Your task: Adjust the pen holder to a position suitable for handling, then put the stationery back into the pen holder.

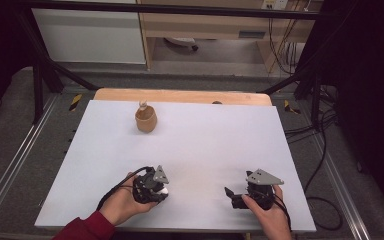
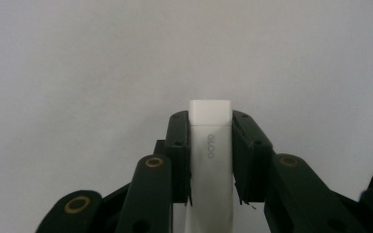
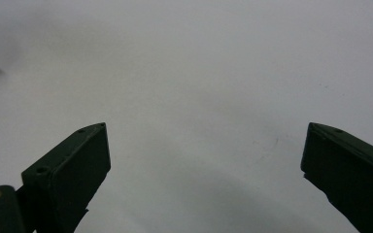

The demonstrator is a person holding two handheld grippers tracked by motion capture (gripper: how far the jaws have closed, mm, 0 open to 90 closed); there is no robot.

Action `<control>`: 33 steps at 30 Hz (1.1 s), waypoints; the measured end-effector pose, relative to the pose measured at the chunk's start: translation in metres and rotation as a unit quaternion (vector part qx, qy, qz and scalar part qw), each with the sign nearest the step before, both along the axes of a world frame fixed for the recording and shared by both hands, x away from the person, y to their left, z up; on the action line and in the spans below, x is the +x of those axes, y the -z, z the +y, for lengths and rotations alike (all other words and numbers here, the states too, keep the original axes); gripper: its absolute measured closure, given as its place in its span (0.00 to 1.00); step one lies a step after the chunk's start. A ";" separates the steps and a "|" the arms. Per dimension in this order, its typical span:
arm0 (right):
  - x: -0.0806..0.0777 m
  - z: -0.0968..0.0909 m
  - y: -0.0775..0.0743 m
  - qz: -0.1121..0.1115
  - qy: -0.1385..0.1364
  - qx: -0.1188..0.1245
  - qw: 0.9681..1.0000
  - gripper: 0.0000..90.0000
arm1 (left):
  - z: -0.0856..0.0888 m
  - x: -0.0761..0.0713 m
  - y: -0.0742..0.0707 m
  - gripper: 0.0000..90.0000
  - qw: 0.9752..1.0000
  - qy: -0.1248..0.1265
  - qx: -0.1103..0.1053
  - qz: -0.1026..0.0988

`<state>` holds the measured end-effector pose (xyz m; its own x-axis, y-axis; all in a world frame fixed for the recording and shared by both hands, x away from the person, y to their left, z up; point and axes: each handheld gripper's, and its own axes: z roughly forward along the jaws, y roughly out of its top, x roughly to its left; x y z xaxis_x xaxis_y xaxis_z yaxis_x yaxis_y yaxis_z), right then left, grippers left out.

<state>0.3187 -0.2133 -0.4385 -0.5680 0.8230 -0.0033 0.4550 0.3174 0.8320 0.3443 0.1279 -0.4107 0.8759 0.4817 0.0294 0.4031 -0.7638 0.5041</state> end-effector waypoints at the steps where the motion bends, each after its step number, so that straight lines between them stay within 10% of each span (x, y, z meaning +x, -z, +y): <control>1: 0.000 0.000 -0.001 -0.001 0.000 0.001 1.000 0.05 | 0.001 0.001 -0.003 0.79 1.000 -0.005 -0.011 -0.010; 8: -0.001 0.000 -0.001 -0.003 0.001 0.002 1.000 0.05 | 0.009 0.010 -0.021 0.79 0.995 -0.035 -0.080 -0.051; 33: -0.001 0.000 -0.002 -0.023 0.010 0.009 1.000 0.05 | 0.010 0.041 -0.038 0.79 0.985 -0.062 -0.127 -0.102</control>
<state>0.3175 -0.2129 -0.4366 -0.5507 0.8346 -0.0137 0.4230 0.2932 0.8574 0.3849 0.1378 -0.3728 0.7977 0.5996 0.0641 0.3559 -0.5539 0.7527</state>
